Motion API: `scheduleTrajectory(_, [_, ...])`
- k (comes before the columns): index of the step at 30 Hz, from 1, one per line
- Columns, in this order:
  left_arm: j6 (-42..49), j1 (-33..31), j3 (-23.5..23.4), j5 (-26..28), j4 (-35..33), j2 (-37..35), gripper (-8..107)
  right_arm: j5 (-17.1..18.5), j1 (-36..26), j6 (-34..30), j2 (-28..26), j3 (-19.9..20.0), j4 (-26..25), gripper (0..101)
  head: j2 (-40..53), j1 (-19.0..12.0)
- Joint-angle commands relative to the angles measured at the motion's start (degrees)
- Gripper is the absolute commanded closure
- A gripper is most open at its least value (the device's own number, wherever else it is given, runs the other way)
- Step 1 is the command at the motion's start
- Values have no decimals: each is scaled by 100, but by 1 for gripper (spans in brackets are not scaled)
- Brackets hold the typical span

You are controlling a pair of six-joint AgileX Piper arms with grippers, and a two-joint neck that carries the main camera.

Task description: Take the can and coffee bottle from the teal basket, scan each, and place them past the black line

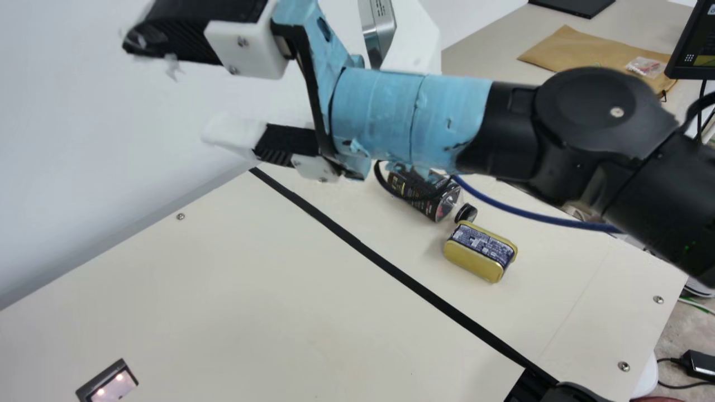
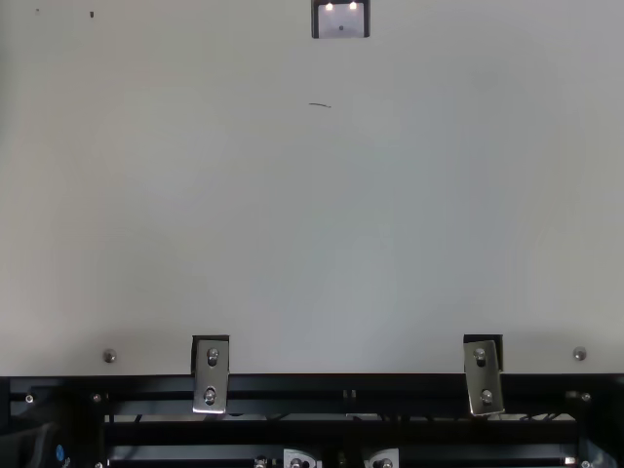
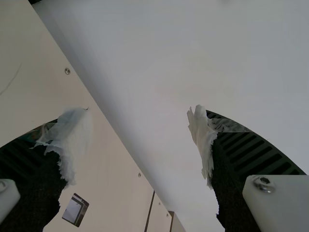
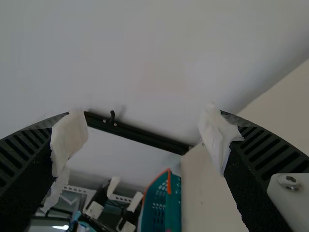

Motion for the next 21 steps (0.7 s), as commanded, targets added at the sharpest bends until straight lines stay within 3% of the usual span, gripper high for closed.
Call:
scheduleTrajectory(1, [0, 0, 0, 0, 0, 0, 9, 1181, -272, 235, -29, -185, -1141, 0, -104, -183])
scheduleTrajectory(5, [0, 0, 0, 0, 0, 0, 9, 1752, -354, 304, -190, -354, -2065, 0, -104, -183])
scheduleTrajectory(10, [0, 0, 0, 0, 0, 0, 9, 1907, -229, 211, -514, -184, -3218, 0, -104, -183])
scheduleTrajectory(15, [0, 0, 0, 0, 0, 0, 9, 1551, 13, 170, -1000, 311, -4358, 0, -104, -183])
scheduleTrajectory(21, [0, 0, 0, 0, 0, 0, 9, 848, 171, 81, -1705, 970, -5786, 0, -104, -183])
